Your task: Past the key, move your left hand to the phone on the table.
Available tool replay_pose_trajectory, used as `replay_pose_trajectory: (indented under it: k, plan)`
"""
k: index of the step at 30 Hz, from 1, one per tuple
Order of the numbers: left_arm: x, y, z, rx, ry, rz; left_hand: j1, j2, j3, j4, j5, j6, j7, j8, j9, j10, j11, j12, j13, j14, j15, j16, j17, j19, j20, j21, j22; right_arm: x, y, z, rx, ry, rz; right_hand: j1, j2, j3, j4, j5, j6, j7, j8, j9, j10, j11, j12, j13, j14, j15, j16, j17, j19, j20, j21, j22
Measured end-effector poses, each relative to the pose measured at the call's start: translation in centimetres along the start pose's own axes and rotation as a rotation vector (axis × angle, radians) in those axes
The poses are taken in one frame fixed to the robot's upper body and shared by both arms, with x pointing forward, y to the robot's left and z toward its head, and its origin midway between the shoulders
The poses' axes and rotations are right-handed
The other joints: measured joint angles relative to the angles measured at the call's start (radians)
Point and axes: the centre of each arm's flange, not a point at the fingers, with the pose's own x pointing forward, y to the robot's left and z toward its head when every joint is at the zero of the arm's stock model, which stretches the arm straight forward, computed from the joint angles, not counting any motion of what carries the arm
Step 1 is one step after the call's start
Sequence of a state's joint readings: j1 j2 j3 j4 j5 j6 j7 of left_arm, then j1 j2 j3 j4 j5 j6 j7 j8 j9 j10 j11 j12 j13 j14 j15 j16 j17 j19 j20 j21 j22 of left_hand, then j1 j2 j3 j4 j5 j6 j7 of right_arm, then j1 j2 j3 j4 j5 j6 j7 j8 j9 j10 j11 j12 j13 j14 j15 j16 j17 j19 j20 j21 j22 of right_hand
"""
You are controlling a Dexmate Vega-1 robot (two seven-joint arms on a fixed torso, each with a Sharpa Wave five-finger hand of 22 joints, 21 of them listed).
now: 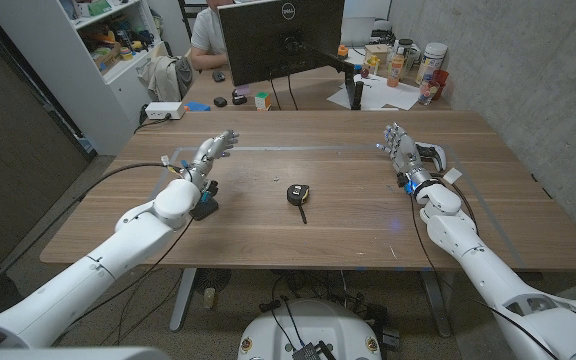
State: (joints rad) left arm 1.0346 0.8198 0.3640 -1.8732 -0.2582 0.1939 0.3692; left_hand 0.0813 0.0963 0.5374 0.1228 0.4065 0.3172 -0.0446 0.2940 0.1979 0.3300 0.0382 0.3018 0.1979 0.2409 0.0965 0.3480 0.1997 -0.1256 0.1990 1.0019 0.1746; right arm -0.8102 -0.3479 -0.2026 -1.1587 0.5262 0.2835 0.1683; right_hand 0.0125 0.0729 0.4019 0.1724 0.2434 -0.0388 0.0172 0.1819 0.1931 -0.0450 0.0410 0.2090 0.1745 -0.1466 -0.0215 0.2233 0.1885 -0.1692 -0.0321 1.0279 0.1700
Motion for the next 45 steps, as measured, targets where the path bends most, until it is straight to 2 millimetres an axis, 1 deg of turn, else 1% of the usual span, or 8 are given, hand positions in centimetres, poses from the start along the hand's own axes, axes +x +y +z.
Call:
replay_pose_trajectory:
  k: [13, 21, 24, 26, 30, 32, 35, 45]
  plan:
    - [-4.3, 1.5, 1.6, 0.359, 0.005, 0.028, 0.033, 0.001, 0.033, -0.042, -0.018, 0.056, -0.025, 0.015, 0.000, 0.028, -0.008, 0.003, 0.000, 0.001, -0.042, -0.016, -0.005, -0.005, 0.005, -0.025, 0.005, 0.3, 0.0, -0.2, 0.006, -0.002, 0.003, 0.000, 0.000, 0.000, 0.000, 0.000, -0.001, 0.001, 0.000, 0.000, 0.000, 0.000, 0.000, 0.000, 0.000, 0.000, 0.000, 0.000, 0.000, 0.000, -0.004, 0.000]
    - [-5.9, 1.9, 2.0, 0.605, 0.026, 0.030, 0.041, 0.010, 0.042, -0.059, -0.022, 0.053, -0.041, 0.008, 0.000, 0.023, -0.013, -0.003, 0.000, -0.011, -0.053, -0.024, -0.004, -0.013, 0.005, -0.033, 0.005, 0.4, 0.2, -0.3, 0.009, 0.000, 0.006, 0.000, 0.000, 0.000, 0.000, 0.000, -0.001, 0.001, 0.000, 0.000, -0.004, 0.004, 0.000, 0.000, 0.000, 0.000, 0.000, 0.000, 0.000, 0.000, -0.008, 0.000]
    - [-6.5, 1.0, 2.3, 0.618, 0.008, -0.003, 0.054, 0.012, 0.050, -0.067, -0.022, 0.061, -0.049, 0.008, 0.000, 0.023, -0.013, -0.003, 0.005, -0.015, -0.057, -0.028, -0.005, -0.019, 0.008, -0.041, 0.005, 0.4, 0.2, -0.5, 0.010, 0.002, 0.005, 0.000, 0.000, 0.000, 0.000, 0.000, -0.001, 0.001, 0.000, 0.000, -0.004, 0.004, 0.000, 0.000, 0.000, 0.000, 0.000, 0.000, 0.000, 0.000, -0.008, 0.000]
    - [-6.7, 1.8, 2.2, 0.758, 0.029, 0.035, 0.059, 0.009, 0.056, -0.072, -0.022, 0.061, -0.049, 0.008, 0.000, 0.021, -0.016, -0.003, 0.005, -0.019, -0.062, -0.031, -0.004, -0.027, 0.008, -0.043, 0.005, 0.4, 0.2, -0.5, 0.010, 0.003, 0.004, 0.000, 0.000, 0.000, 0.000, 0.000, -0.001, 0.001, 0.000, 0.000, -0.004, 0.004, 0.000, 0.000, 0.000, 0.000, 0.000, 0.000, 0.000, 0.000, -0.008, 0.000]
    - [-7.4, 0.7, 2.3, 0.816, 0.014, 0.008, 0.068, 0.011, 0.067, -0.083, -0.022, 0.058, -0.063, 0.000, 0.000, 0.010, -0.026, -0.014, 0.005, -0.039, -0.069, -0.045, -0.004, -0.041, 0.008, -0.058, 0.005, 0.5, 0.2, -0.5, 0.009, 0.002, 0.005, 0.000, 0.000, 0.000, 0.000, 0.000, -0.001, 0.001, 0.000, 0.000, -0.004, 0.004, 0.000, 0.000, 0.000, 0.000, 0.000, 0.000, 0.000, 0.000, -0.008, 0.000]
    - [-7.5, 2.0, 2.5, 0.960, 0.037, 0.068, 0.070, 0.012, 0.070, -0.086, -0.022, 0.051, -0.070, -0.008, 0.000, 0.000, -0.031, -0.017, 0.005, -0.048, -0.072, -0.051, -0.002, -0.041, 0.008, -0.062, 0.005, 0.5, 0.1, -0.7, 0.011, 0.004, 0.002, 0.000, 0.000, 0.000, 0.000, 0.000, -0.001, 0.001, 0.000, 0.000, -0.004, 0.004, 0.000, 0.000, 0.000, 0.000, 0.000, 0.000, 0.000, 0.000, -0.008, 0.000]
    - [-8.0, 2.0, 2.5, 1.049, 0.044, 0.085, 0.072, 0.015, 0.079, -0.095, -0.022, 0.041, -0.075, -0.014, 0.000, -0.015, -0.036, -0.025, 0.005, -0.066, -0.072, -0.056, -0.002, -0.041, 0.008, -0.068, 0.005, 0.6, 0.2, -0.7, 0.013, 0.005, 0.001, 0.000, 0.000, 0.000, 0.000, 0.000, -0.001, 0.001, 0.000, 0.000, -0.004, 0.004, 0.000, 0.000, 0.000, 0.000, 0.000, 0.000, 0.000, 0.000, -0.008, 0.000]
    - [-9.2, 2.2, 2.2, 1.246, 0.090, 0.163, 0.076, 0.018, 0.088, -0.095, -0.022, 0.033, -0.077, -0.020, 0.000, -0.026, -0.036, -0.032, 0.009, -0.068, -0.070, -0.064, 0.003, -0.041, 0.008, -0.071, 0.005, 1.0, 0.3, -1.0, 0.013, 0.011, 0.000, 0.000, 0.000, -0.007, 0.002, 0.000, -0.001, 0.001, 0.000, 0.000, -0.004, 0.004, 0.000, 0.000, 0.000, 0.000, 0.000, 0.000, 0.000, 0.000, -0.015, 0.000]
